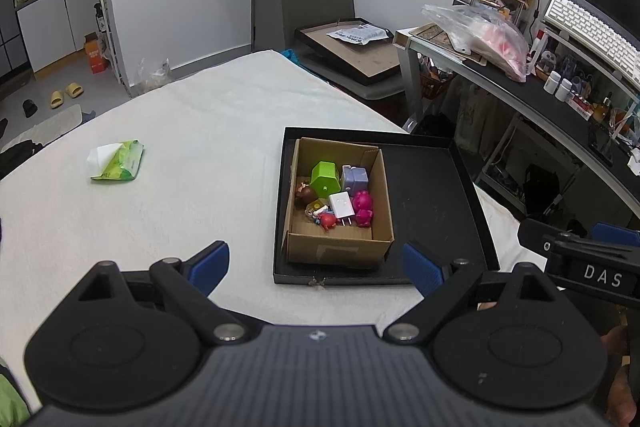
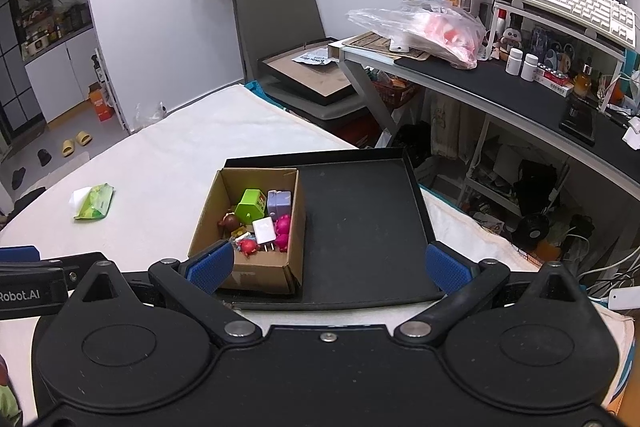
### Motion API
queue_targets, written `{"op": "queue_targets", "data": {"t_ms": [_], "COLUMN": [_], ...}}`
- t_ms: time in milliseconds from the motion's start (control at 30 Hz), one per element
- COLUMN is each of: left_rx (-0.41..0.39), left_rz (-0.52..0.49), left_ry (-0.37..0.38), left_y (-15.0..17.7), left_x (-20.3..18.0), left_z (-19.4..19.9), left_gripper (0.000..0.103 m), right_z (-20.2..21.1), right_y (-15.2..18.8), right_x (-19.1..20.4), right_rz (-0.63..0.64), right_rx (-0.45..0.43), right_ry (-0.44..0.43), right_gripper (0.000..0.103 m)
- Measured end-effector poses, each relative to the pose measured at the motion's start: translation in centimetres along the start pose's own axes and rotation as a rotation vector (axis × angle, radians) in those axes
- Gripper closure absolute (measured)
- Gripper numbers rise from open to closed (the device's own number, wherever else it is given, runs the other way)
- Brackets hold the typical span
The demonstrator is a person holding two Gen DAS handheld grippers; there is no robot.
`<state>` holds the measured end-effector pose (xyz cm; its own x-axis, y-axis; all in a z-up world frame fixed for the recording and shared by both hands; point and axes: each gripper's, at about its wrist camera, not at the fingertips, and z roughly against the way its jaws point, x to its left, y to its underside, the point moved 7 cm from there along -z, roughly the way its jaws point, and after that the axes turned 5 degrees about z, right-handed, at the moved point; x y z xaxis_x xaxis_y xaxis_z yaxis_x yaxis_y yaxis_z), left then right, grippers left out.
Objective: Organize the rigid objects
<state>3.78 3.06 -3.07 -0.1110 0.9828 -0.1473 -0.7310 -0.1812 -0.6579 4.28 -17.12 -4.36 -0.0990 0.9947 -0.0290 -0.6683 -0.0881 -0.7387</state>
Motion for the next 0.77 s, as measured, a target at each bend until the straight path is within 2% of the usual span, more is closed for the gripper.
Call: {"op": "queue_targets", "data": {"t_ms": [600,767], "left_rx": [-0.009,0.003], "left_rz": [-0.016,-0.021], "left_ry": [-0.012,-0.004], "left_y": [0.1,-0.1], "left_x": [0.0,0.1], "left_z": [0.0,-0.8], "left_gripper": [0.010,0.010], "right_z": [-0.5,-1.5], "right_y": [0.3,0.7], "right_x": [0.6,1.1], "right_rz": [-0.007,-0.035], "right_rx": [0.015,0.037], "right_ry": [-0.045,-0.088], "right_gripper": [0.000,0.000]}}
